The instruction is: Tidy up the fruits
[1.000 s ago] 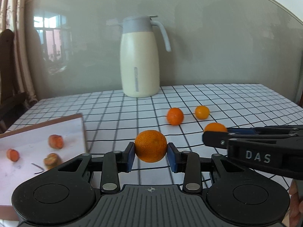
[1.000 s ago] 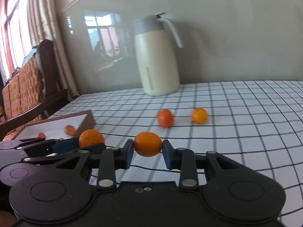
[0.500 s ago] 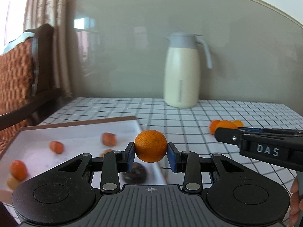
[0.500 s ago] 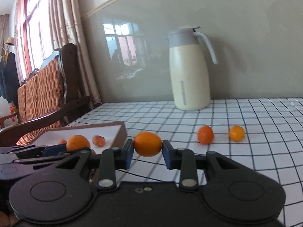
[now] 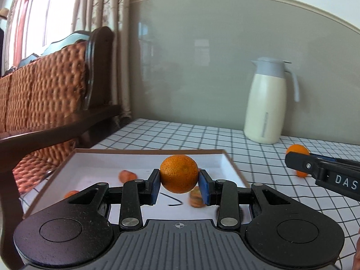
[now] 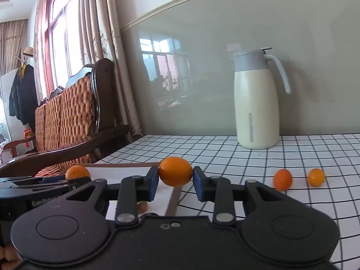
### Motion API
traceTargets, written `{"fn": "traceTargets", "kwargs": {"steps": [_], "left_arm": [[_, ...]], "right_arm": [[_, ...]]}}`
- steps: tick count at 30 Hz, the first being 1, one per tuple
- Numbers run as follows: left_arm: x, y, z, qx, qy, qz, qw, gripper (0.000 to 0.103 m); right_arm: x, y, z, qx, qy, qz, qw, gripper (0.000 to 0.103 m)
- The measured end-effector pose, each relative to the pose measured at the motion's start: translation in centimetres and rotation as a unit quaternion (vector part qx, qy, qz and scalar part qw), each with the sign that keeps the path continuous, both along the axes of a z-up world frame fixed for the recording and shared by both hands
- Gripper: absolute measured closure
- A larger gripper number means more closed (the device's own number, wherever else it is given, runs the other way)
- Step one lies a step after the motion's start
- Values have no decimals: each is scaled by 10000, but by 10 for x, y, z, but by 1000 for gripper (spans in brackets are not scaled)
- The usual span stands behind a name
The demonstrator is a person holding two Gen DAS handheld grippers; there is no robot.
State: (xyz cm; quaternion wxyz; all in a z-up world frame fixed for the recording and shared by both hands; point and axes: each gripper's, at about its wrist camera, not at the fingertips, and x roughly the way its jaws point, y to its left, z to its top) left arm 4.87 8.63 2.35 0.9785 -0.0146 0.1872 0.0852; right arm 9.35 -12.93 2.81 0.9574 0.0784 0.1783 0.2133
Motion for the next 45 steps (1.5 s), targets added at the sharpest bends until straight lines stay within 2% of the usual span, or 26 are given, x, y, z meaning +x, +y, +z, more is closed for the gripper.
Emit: {"fn": "traceTargets", "kwargs": {"steps": [8,12,24,36,40,41,42,43,44,45], "left_arm": [[-1,30,5,-129,-185,329,9992,66],[1,41,2,-249,-192,480,9984,66],[9,63,-4,-300,-202,858,9957,66],[16,89,-13,-344,-21,1195,9922,66],[26,98,-18,-417,99,1283,9908,66],[30,101,-19,-432,136,1308,9904,66],[35,104,-20,-417,183,1362,9896,66],[41,107,-21,-422,230,1443,9884,66],[45,110,-22,-447,286,1485,9875,58],[48,112,-22,-473,318,1488,9872,45]], "right_arm": [[5,17,2,72,-76,34,9999,79],[11,25,1,115,-67,28,9999,79],[17,40,-2,116,-65,60,9999,79],[36,62,-11,-22,98,64,9999,79],[50,71,-16,-206,214,14,9996,78],[52,72,-17,-242,205,-43,9995,73],[54,73,-18,-302,206,-124,9993,55],[54,72,-18,-296,211,-144,9992,44],[51,69,-16,-168,151,-152,9996,31],[46,64,-13,-20,51,-202,9998,27]]}}
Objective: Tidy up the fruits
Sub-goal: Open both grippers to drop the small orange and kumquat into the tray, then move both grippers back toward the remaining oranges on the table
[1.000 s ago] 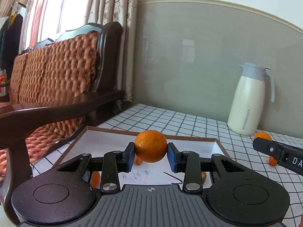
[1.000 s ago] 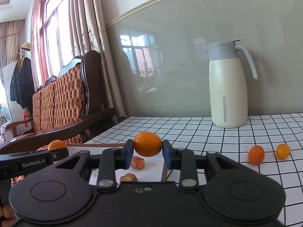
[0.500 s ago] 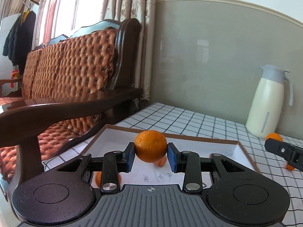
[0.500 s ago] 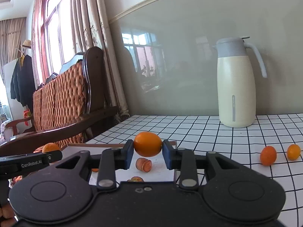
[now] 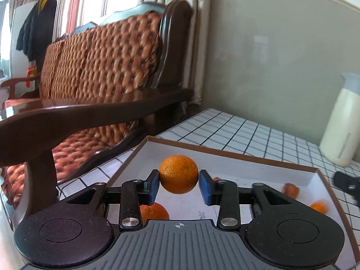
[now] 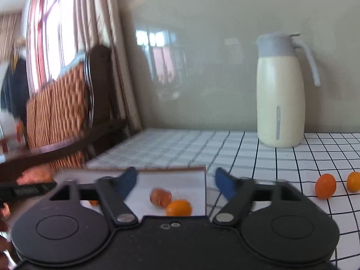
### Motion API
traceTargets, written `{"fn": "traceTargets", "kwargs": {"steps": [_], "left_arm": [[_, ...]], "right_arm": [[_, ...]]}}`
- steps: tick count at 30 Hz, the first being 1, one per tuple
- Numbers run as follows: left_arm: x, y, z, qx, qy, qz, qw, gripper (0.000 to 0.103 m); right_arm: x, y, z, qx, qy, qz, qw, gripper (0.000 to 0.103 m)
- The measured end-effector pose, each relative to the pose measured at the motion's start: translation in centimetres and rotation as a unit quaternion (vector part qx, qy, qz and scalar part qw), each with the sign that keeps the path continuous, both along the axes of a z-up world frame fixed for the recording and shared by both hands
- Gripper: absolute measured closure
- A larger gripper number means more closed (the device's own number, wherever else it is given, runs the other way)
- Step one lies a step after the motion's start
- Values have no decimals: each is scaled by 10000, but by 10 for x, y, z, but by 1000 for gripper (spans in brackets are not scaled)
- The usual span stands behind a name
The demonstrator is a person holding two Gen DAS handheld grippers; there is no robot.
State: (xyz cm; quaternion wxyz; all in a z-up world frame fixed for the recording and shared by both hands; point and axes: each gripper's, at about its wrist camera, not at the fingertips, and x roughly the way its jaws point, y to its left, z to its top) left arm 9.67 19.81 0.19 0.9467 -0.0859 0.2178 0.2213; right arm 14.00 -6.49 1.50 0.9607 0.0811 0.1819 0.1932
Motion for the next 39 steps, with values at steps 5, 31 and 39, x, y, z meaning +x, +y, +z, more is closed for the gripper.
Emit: {"fn": "traceTargets", "kwargs": {"steps": [5,31,39], "left_arm": [[-15,-17,12,617,-477,80,9969,0],[-29,-28,10,545,-351,45,9979,0],[-27,-39,11,531,-348,-35,9980,0]], "right_arm": [[-15,-18,12,337,-339,-37,9988,6],[-30,-36,14,578,-421,155,9973,6],[-34,-47,15,611,-382,127,9973,6]]}}
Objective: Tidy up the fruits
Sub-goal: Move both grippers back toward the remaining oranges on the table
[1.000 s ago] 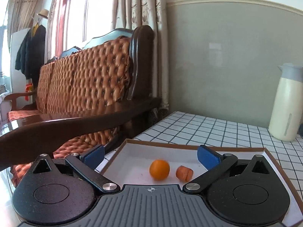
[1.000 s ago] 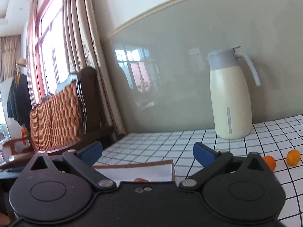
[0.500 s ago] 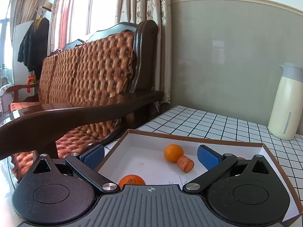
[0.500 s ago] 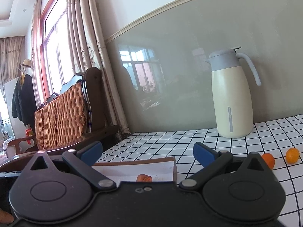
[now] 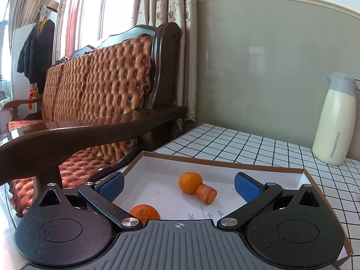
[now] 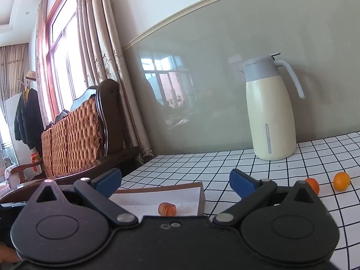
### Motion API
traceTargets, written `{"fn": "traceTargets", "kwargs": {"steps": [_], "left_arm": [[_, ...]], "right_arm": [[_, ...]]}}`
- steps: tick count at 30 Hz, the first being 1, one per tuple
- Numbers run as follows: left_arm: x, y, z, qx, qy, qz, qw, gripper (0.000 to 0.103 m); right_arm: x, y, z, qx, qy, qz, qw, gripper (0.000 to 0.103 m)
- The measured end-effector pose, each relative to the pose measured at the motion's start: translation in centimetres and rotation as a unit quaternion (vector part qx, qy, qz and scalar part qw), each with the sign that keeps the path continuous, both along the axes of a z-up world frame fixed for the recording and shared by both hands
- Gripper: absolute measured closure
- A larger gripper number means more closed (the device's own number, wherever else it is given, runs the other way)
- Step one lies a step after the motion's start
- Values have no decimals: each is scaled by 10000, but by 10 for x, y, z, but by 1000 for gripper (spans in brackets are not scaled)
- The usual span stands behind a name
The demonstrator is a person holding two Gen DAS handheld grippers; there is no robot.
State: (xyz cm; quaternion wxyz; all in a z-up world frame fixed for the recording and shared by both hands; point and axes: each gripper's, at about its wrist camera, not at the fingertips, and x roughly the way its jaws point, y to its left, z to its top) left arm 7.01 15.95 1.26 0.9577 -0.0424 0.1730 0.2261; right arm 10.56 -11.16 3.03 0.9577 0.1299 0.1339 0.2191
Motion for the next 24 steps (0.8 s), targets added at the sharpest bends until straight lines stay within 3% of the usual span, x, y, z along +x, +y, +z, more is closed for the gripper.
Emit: {"fn": "traceTargets", "kwargs": {"steps": [12,24], "left_arm": [[6,-40,4,249,-100,-339,9991,0],[14,-97,8,456,-166,-1017,9936,0]], "right_arm": [[-7,-24,2,-79,4,-36,10000,6],[-25,-52,0,-677,-159,-323,9971,6]]}}
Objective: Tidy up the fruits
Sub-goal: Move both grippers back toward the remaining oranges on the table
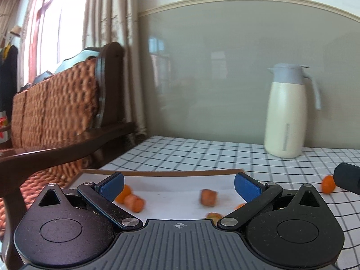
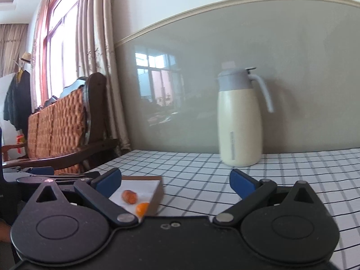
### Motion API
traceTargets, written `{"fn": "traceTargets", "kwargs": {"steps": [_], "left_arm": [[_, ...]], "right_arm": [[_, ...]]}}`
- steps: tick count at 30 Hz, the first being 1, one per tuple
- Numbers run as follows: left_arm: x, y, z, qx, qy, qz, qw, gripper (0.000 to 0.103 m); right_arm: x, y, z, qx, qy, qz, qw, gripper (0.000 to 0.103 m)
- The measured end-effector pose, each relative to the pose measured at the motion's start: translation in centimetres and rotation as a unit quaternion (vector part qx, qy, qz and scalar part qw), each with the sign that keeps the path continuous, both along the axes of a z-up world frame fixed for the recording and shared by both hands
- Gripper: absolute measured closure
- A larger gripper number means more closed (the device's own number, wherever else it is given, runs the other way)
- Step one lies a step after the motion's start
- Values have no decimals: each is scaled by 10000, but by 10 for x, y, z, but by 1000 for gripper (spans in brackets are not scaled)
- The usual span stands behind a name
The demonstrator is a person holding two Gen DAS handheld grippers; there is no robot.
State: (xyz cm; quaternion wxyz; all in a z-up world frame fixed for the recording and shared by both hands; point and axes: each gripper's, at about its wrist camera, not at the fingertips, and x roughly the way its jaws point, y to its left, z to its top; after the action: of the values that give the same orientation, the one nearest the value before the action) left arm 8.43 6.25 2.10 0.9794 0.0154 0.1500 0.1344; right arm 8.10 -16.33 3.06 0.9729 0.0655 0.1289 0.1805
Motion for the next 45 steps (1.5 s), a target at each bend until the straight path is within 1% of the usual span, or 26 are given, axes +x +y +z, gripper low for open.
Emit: {"fn": "traceTargets", "kwargs": {"steps": [5,9,15,21,25,29,35,41,45], "left_arm": [[4,-23,0,2,17,-242,9997,0],[7,-41,-2,-47,51,-460,9989,0],[12,-73,-5,-50,136,-831,9964,0],[21,-104,-12,-26,320,-1199,9923,0],[25,-124,-16,68,357,-1422,9892,0],[30,-141,-21,80,476,-1572,9864,0],[39,-161,-28,136,627,-1652,9842,0],[48,-175,-35,155,715,-1725,9823,0],[55,-182,-39,207,774,-1723,9818,0]], "right_arm": [[1,-24,-1,80,151,-352,9992,6],[5,-46,-5,91,438,-768,9960,6],[10,-78,-12,407,921,-1285,9866,6],[11,-102,-21,326,1177,-1714,9776,6],[8,-113,-26,326,1260,-1825,9746,6],[10,-122,-30,280,1275,-1992,9712,6],[15,-135,-39,271,1466,-2090,9665,6],[17,-141,-43,259,1437,-2200,9645,6],[21,-144,-44,267,1436,-2185,9648,9]]}}
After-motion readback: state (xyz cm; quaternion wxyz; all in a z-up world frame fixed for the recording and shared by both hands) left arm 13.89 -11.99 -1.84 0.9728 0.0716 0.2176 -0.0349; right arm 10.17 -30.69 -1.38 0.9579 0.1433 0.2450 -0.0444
